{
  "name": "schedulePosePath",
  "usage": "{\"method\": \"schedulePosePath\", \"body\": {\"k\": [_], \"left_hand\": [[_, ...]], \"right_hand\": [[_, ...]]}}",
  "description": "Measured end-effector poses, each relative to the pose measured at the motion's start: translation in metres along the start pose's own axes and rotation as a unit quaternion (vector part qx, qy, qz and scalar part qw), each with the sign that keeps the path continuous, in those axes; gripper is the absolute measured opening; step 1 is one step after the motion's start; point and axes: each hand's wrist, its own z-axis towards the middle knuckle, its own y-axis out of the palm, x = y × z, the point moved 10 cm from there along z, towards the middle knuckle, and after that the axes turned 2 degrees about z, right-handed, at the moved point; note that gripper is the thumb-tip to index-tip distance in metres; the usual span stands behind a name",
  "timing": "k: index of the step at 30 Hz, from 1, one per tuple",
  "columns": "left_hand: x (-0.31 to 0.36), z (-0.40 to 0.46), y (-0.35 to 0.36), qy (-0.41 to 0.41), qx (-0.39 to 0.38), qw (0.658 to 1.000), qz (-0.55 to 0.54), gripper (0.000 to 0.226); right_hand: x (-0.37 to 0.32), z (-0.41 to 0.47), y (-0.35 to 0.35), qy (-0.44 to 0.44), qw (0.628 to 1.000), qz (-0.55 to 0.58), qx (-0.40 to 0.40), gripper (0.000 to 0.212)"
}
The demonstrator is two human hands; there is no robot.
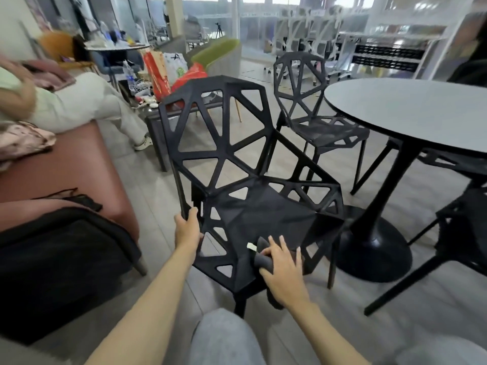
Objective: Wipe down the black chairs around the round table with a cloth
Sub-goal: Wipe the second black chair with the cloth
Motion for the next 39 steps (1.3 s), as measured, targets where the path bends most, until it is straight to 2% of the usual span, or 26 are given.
{"method": "schedulePosePath", "body": {"k": [2, 4, 10, 13, 16, 18, 20, 22, 24, 26, 27, 31, 36, 39], "left_hand": [[0.006, 0.003, 0.002, 0.008, -0.019, 1.0, 0.012, 0.062], [0.029, 0.016, 0.0, 0.06, -0.017, 0.996, 0.063, 0.07], [0.149, 0.079, 0.007, 0.227, 0.065, 0.951, 0.2, 0.075], [0.213, 0.124, 0.022, 0.308, 0.098, 0.906, 0.274, 0.076], [0.277, 0.139, 0.02, 0.375, 0.232, 0.823, 0.359, 0.077], [0.319, 0.138, 0.018, 0.414, 0.277, 0.788, 0.362, 0.08], [0.353, 0.148, 0.021, 0.42, 0.26, 0.787, 0.371, 0.082], [0.378, 0.17, 0.032, 0.392, 0.21, 0.797, 0.41, 0.084], [0.39, 0.202, 0.048, 0.349, 0.112, 0.818, 0.443, 0.089], [0.39, 0.223, 0.066, 0.276, -0.006, 0.849, 0.45, 0.097], [0.39, 0.227, 0.072, 0.246, -0.04, 0.856, 0.452, 0.096], [0.395, 0.216, 0.073, 0.204, -0.028, 0.863, 0.461, 0.075], [0.398, 0.215, 0.064, 0.196, -0.015, 0.844, 0.5, 0.065], [0.403, 0.215, 0.062, 0.187, 0.018, 0.839, 0.511, 0.055]], "right_hand": [[0.002, 0.004, -0.005, -0.013, 1.0, -0.02, -0.014, 0.024], [0.008, 0.014, -0.011, -0.015, 0.999, -0.045, -0.023, 0.025], [0.05, 0.093, -0.026, 0.033, 0.995, -0.097, -0.008, 0.023], [0.079, 0.156, -0.034, 0.031, 0.994, -0.1, -0.025, 0.022], [0.107, 0.189, -0.054, 0.029, 0.996, -0.083, -0.026, 0.036], [0.122, 0.185, -0.069, 0.051, 0.997, -0.049, -0.032, 0.045], [0.134, 0.167, -0.088, 0.073, 0.997, -0.025, -0.031, 0.048], [0.15, 0.138, -0.108, 0.133, 0.99, 0.015, -0.04, 0.057], [0.163, 0.108, -0.126, 0.19, 0.979, 0.026, -0.071, 0.061], [0.159, 0.088, -0.147, 0.211, 0.972, 0.026, -0.099, 0.06], [0.154, 0.083, -0.158, 0.221, 0.969, 0.032, -0.108, 0.059], [0.12, 0.079, -0.183, 0.245, 0.958, 0.064, -0.133, 0.048], [0.053, 0.093, -0.192, 0.253, 0.951, 0.111, -0.142, 0.058], [0.021, 0.099, -0.188, 0.261, 0.941, 0.127, -0.172, 0.054]]}}
